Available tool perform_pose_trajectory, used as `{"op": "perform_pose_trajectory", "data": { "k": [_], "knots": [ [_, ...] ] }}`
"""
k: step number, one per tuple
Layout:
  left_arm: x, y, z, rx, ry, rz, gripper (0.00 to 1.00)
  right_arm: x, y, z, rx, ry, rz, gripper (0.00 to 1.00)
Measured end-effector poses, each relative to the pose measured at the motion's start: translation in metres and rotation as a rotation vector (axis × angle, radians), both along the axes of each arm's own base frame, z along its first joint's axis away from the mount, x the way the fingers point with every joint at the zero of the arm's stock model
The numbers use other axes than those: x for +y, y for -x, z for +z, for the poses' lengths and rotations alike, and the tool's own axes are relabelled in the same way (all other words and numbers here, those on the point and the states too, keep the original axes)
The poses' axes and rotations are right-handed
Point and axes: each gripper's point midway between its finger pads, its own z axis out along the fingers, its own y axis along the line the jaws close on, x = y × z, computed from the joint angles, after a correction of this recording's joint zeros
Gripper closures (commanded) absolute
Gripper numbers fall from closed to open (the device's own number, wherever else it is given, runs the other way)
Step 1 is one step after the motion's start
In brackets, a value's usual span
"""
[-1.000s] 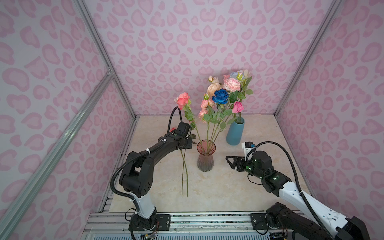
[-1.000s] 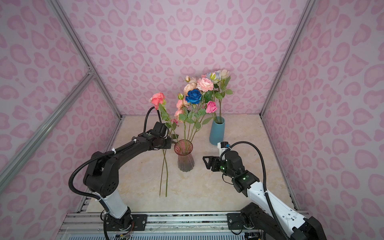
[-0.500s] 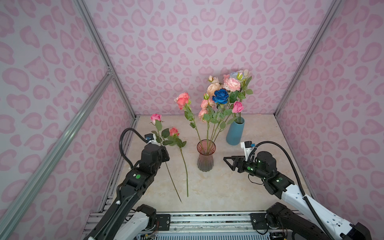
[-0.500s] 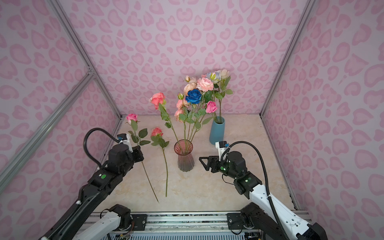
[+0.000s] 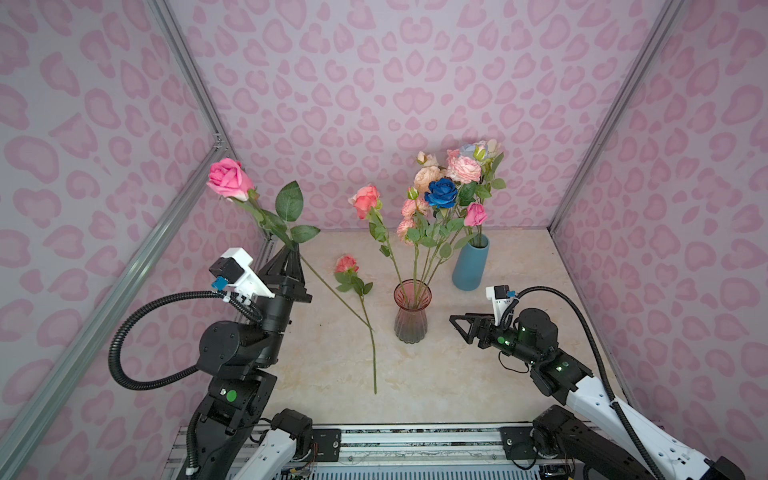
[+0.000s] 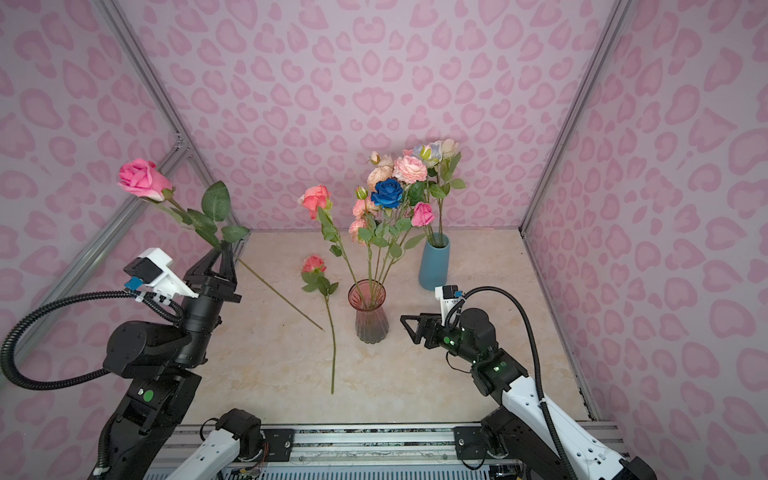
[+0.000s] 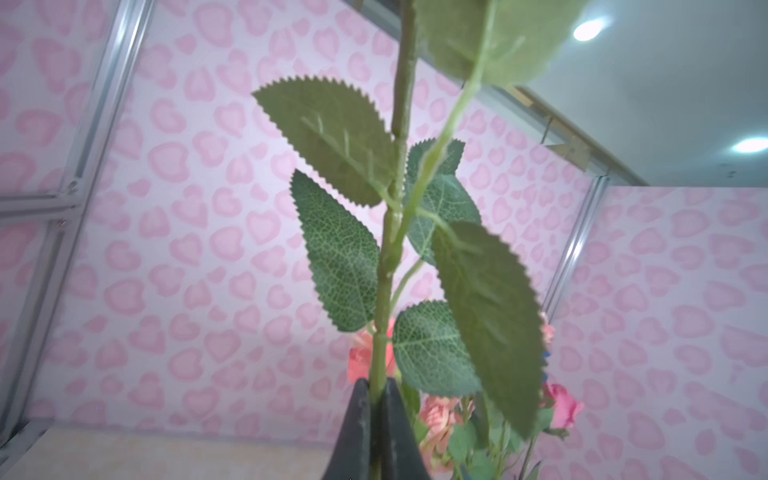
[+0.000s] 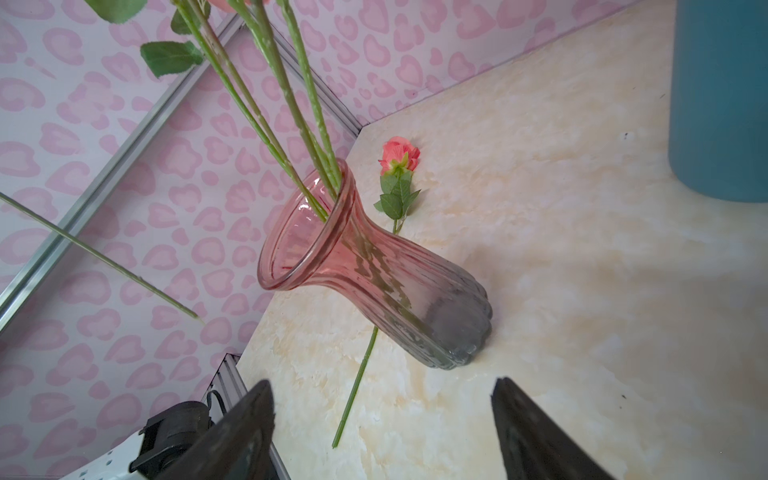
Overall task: Arrange the flowers into the vase
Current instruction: 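Lift the rosebud pair upright above the pink vase with the left gripper, then lower the rosebud stem into the pink vase and open the left gripper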
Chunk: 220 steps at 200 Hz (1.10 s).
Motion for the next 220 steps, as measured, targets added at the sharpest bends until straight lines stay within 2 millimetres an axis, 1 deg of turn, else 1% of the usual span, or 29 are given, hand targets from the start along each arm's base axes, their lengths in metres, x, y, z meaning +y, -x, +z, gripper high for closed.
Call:
{"op": "perform_pose_trajectory", "data": {
  "k": [13,32,53,62,87,112,133,160,201,220],
  "knots": [
    [-0.016,-0.003,0.020,-0.052,-0.013,-0.059,0.97,-0.002,-0.002,0.002,-0.006,0.005,-0.019,0.17],
    [-0.045,-0.009,0.041,-0.107,-0.044,-0.137,0.97,-0.003,-0.004,0.012,-0.031,0.003,-0.026,0.17],
    [-0.080,-0.017,0.051,-0.147,-0.095,-0.201,0.97,-0.006,-0.005,0.021,-0.055,0.007,-0.034,0.17],
    [-0.093,-0.024,0.050,-0.153,-0.120,-0.218,0.97,-0.007,-0.005,0.022,-0.062,0.012,-0.039,0.17],
    [-0.126,-0.046,0.029,-0.121,-0.193,-0.229,0.97,-0.009,-0.003,0.020,-0.063,0.030,-0.041,0.17],
    [-0.149,-0.065,0.008,-0.095,-0.246,-0.224,0.97,-0.011,-0.003,0.017,-0.057,0.045,-0.048,0.17],
    [-0.158,-0.078,-0.011,-0.069,-0.274,-0.207,0.97,-0.013,-0.002,0.016,-0.058,0.048,-0.049,0.17],
    [-0.164,-0.089,-0.044,-0.008,-0.307,-0.197,0.97,-0.015,-0.001,0.013,-0.059,0.058,-0.054,0.17],
    [-0.171,-0.092,-0.086,0.069,-0.338,-0.201,0.81,-0.018,-0.002,0.003,-0.043,0.074,-0.065,0.17],
    [-0.174,-0.090,-0.095,0.087,-0.350,-0.211,0.66,-0.018,-0.002,0.000,-0.034,0.079,-0.065,0.17]
  ]
}}
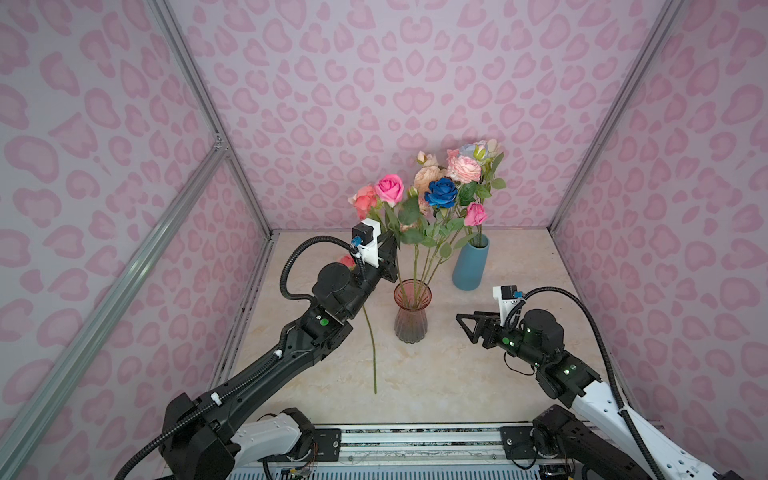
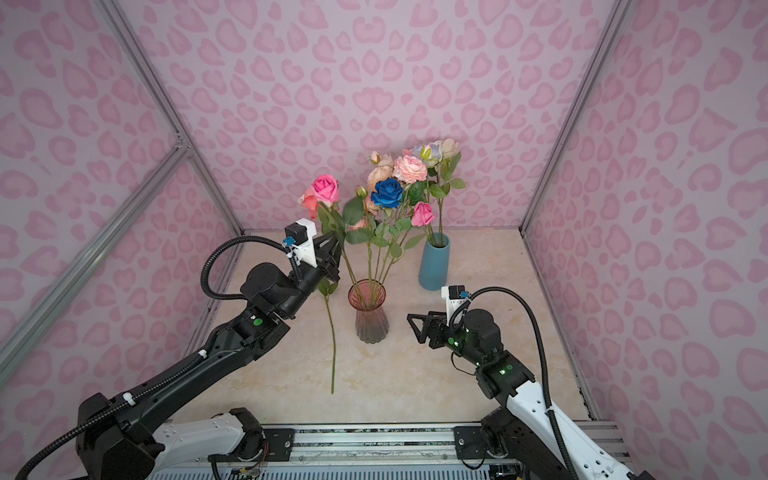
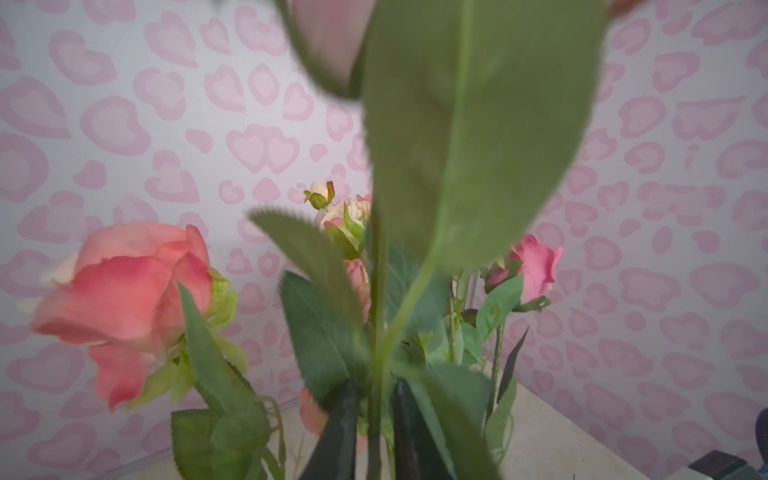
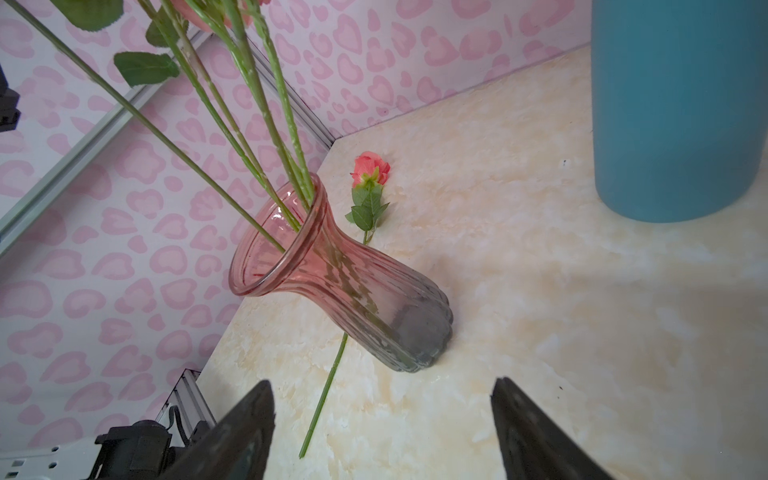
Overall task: Arrange the flowers into the vase
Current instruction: 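Lower the rosebud stem into the pink vase and open the left gripper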
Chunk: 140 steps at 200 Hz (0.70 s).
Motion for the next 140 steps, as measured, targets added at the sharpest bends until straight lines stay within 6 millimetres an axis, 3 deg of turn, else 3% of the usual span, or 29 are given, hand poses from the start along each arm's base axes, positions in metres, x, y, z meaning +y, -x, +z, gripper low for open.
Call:
{"op": "perform_pose_trajectory", "data": {
  "k": [16,45,84,103,140],
  "knots": [
    [0.001,0.002,-0.001,0.011,0.004,0.000,0.55,0.000,-0.001,-0.001,0.004,0.002,0.000,0.17],
    [0.004,0.008,-0.002,0.029,-0.008,-0.002,0.45,0.000,-0.001,-0.003,0.013,-0.002,-0.003,0.17],
    [0.024,0.029,0.009,0.039,-0.003,0.012,0.18,0.001,-0.001,-0.004,0.021,-0.006,-0.005,0.17],
    [0.040,0.041,0.007,0.054,-0.002,0.029,0.16,0.001,-0.001,-0.006,0.026,-0.003,-0.006,0.17],
    [0.070,0.059,-0.016,0.115,-0.042,0.099,0.17,0.003,-0.004,-0.010,0.042,0.005,-0.005,0.17]
  ]
}}
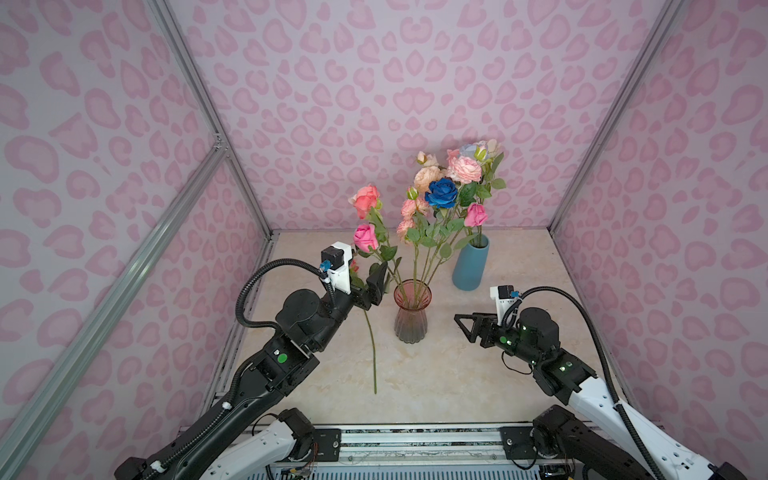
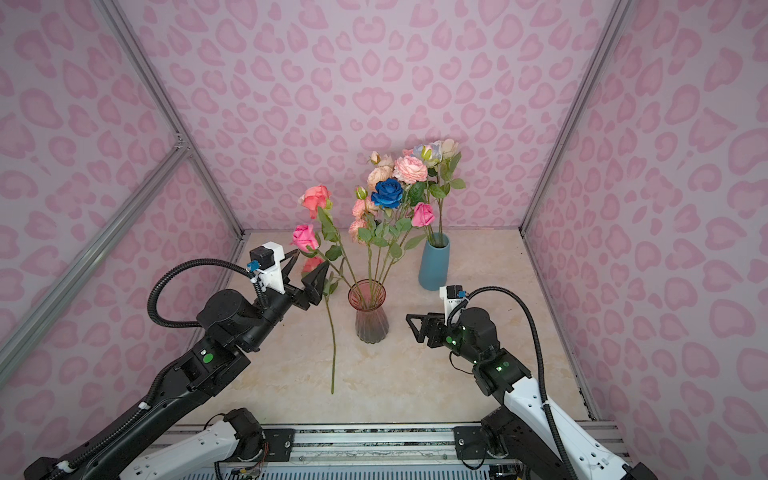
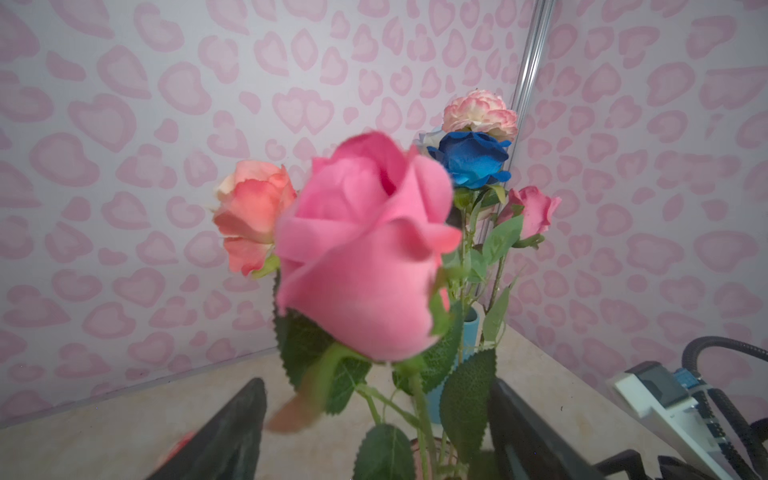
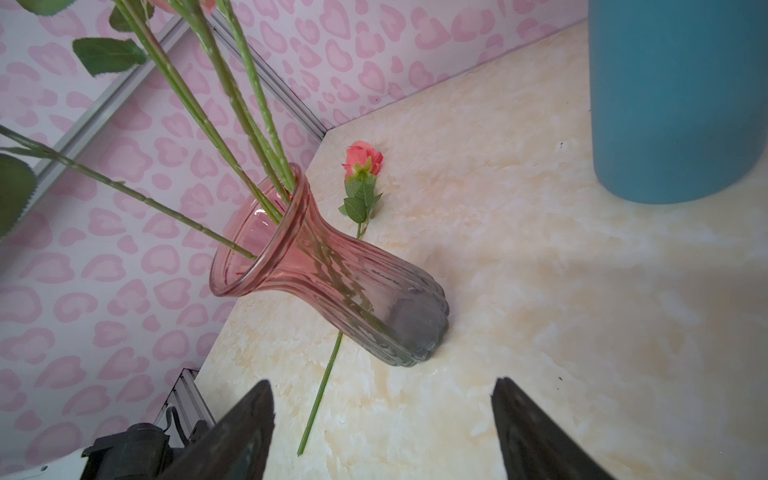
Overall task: Arrange the flowers into the vase
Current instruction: 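Lower the rosebud stem into the pink vase and open the left gripper, then move the open left gripper down to the coral-pink rose stem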
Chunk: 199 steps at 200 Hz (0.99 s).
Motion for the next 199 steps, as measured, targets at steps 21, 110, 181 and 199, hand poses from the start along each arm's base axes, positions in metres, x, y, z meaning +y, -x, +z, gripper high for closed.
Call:
{"op": "perform_pose_trajectory", "data": {
  "k": [21,110,181,199],
  "knots": [
    [0.016,0.006,-0.012,0.023,-0.001,0.048,0.17,0.001,-0.002,-0.005,0.014,0.007,0.001,0.17],
    [0.041,0.014,-0.049,0.102,0.013,0.133,0.21,0.005,-0.004,0.010,-0.024,-0.013,0.011,0.17],
    [0.090,0.017,-0.120,0.264,0.103,0.364,0.43,0.003,-0.011,0.004,-0.019,0.033,-0.004,0.18],
    [0.097,0.010,-0.169,0.406,0.081,0.462,0.43,0.002,-0.013,-0.004,-0.002,0.045,-0.012,0.19]
  ]
}}
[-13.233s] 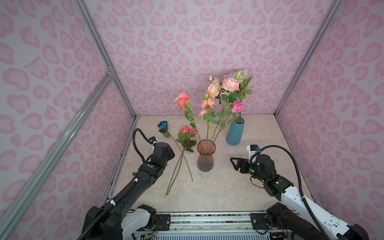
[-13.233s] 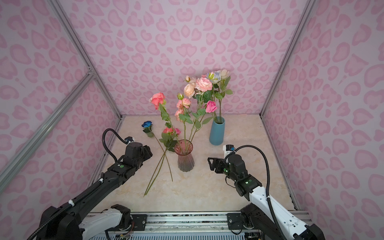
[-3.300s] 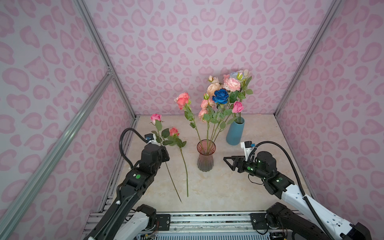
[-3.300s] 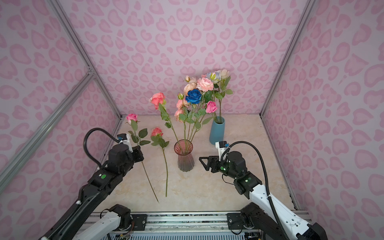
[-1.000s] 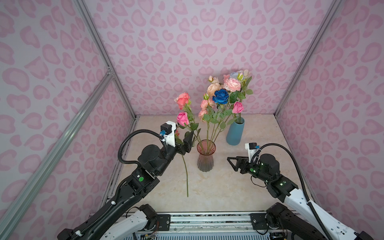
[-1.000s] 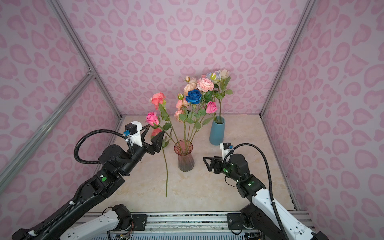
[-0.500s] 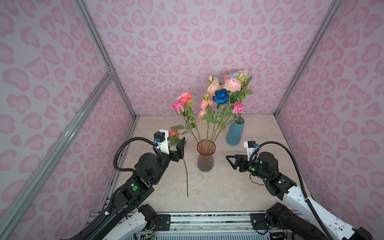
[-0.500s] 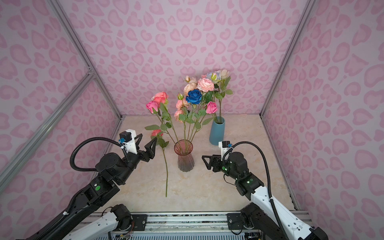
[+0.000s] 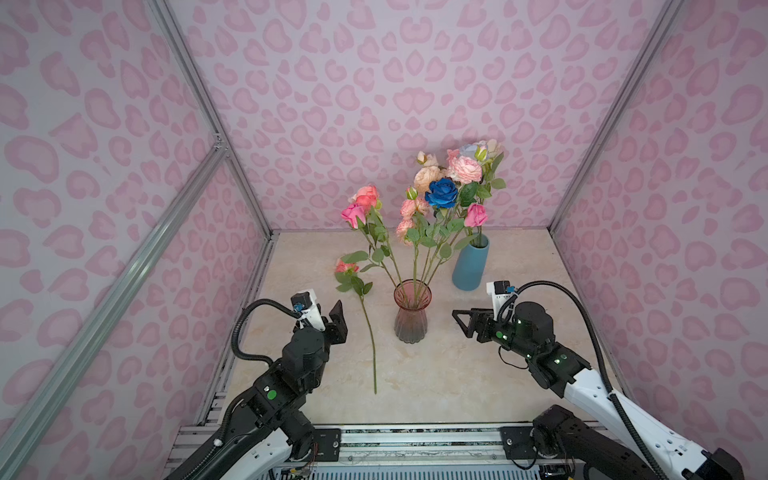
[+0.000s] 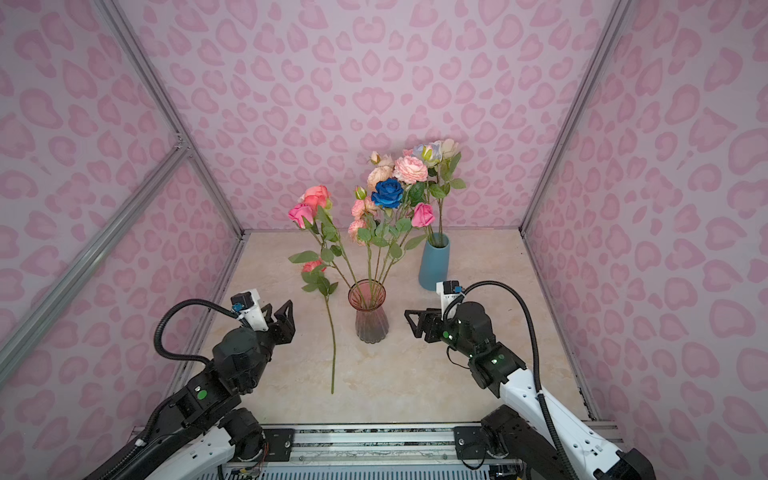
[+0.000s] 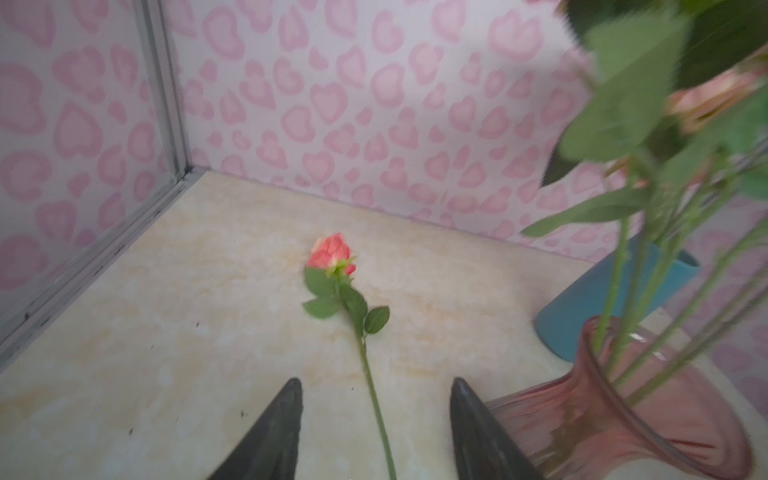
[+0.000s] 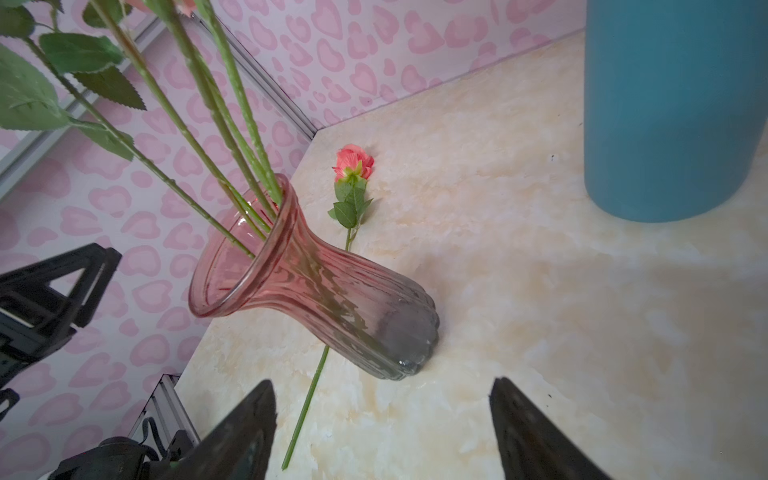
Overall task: Arrange the flowers into the vase
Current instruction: 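Move the open left gripper down to the coral-pink rose stem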
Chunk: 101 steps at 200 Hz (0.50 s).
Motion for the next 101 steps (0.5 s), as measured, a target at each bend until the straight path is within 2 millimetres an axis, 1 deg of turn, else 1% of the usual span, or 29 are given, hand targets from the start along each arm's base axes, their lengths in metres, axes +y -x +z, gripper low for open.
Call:
{"op": "perform_pose_trajectory", "data": {
  "k": [12,31,43,58,70,86,101],
  "knots": [
    [0.003,-0.005,-0.024,0.081,-0.004,0.046,0.43,-0.001,-0.002,-0.005,0.011,0.012,-0.012,0.19],
    [0.009,-0.019,-0.055,0.200,-0.007,0.103,0.42,-0.001,-0.004,-0.010,0.028,0.026,-0.014,0.20],
    [0.010,-0.034,-0.070,0.282,0.009,0.128,0.44,-0.002,-0.006,-0.010,0.029,0.033,-0.023,0.20],
    [0.007,-0.056,-0.086,0.387,0.042,0.135,0.45,-0.003,-0.006,-0.011,0.029,0.036,-0.023,0.20],
    [-0.002,-0.072,-0.099,0.466,0.068,0.118,0.43,-0.006,-0.006,-0.014,0.030,0.042,-0.035,0.19],
    [-0.023,-0.087,-0.116,0.560,0.099,0.057,0.40,-0.011,-0.003,-0.018,0.036,0.047,-0.047,0.19],
    [-0.043,-0.098,-0.129,0.629,0.128,-0.004,0.41,-0.015,-0.001,-0.019,0.032,0.045,-0.055,0.19]
  ]
}}
